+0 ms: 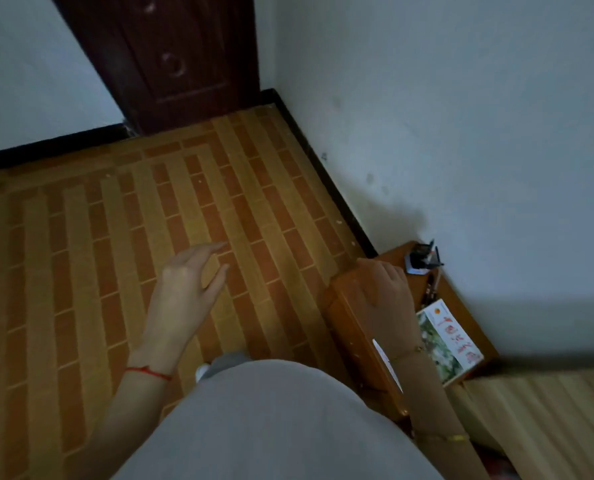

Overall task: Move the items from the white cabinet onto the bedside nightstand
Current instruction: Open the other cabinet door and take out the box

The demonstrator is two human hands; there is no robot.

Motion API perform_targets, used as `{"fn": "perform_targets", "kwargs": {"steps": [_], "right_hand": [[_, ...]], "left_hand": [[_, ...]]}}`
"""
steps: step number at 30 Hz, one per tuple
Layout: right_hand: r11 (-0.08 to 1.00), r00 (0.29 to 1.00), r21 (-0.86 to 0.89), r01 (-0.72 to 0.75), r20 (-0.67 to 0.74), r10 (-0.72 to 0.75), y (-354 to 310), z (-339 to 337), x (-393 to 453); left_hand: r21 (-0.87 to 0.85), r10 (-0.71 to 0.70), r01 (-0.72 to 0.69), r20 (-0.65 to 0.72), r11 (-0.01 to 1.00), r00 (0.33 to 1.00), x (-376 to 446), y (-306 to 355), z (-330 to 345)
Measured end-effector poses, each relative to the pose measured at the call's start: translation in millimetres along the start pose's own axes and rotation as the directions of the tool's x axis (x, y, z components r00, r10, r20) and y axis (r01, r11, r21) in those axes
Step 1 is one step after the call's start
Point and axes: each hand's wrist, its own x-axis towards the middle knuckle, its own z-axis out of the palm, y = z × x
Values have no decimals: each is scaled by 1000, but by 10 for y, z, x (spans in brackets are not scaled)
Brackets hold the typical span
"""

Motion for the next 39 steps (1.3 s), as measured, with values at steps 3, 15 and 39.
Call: {"fn": "perform_targets", "kwargs": {"steps": [3,15,39], "right_hand": [[997,995,8,70,70,-71,-486,309,260],[932,890,139,333,279,-360,-2854,1676,1161],[726,542,301,618,505,-672,-5694,3797,4153]], "left_hand": [[20,-108,109,-62,994,992,-91,-453,-322],[126,-378,426,-286,896,880,-382,-2174,-1883],[-5,-649,774,-549,633,527,1508,-4391,-3036]]}}
